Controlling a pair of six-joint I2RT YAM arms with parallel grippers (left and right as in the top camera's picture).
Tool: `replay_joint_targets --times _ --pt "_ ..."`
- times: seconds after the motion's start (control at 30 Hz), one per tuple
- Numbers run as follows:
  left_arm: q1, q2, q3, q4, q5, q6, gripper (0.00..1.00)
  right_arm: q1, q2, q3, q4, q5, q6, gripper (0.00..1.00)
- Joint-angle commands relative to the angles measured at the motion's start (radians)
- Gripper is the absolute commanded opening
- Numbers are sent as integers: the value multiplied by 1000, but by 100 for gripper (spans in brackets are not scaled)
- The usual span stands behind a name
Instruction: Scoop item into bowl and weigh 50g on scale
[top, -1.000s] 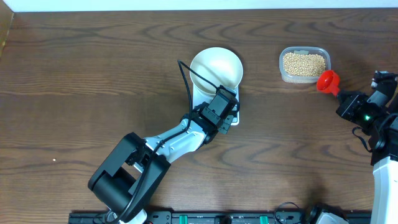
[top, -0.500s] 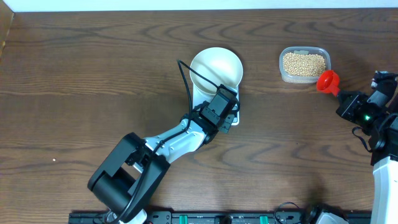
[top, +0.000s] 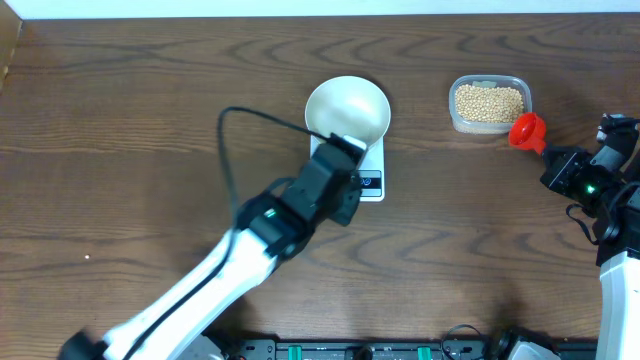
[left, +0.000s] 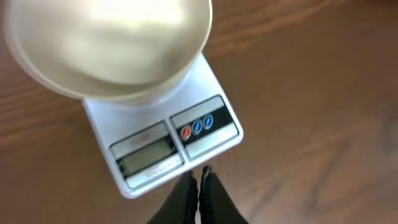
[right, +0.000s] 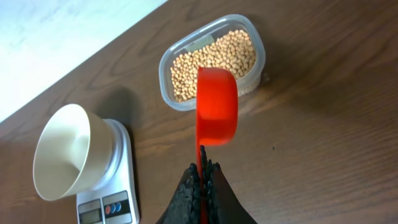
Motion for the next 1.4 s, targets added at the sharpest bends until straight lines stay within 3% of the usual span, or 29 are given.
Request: replay_joint_targets --times 0.0,0.2,0.4,0.67,0.97,1.1,1.2,1.37 --pt "35 -113 0 -39 -89 -15 7 -5 3 18 0 -13 -18 1" --pt "189 -203 0 -18 -273 -14 7 -5 36 18 37 7 -18 1" --pt "396 -151 0 45 -275 -15 7 -5 87 18 116 9 -1 1" --pt "508 -92 0 124 -275 -14 7 -5 99 18 247 35 149 1" --pt "523 -45 0 196 -270 -39 7 -5 100 18 318 69 237 1" --pt "512 -35 0 195 -159 -61 8 -4 100 18 271 78 223 1" --pt "473 -30 0 189 -83 -61 8 -3 100 18 242 80 183 1" --pt "351 -28 0 142 -79 -61 7 -2 100 18 198 56 111 1"
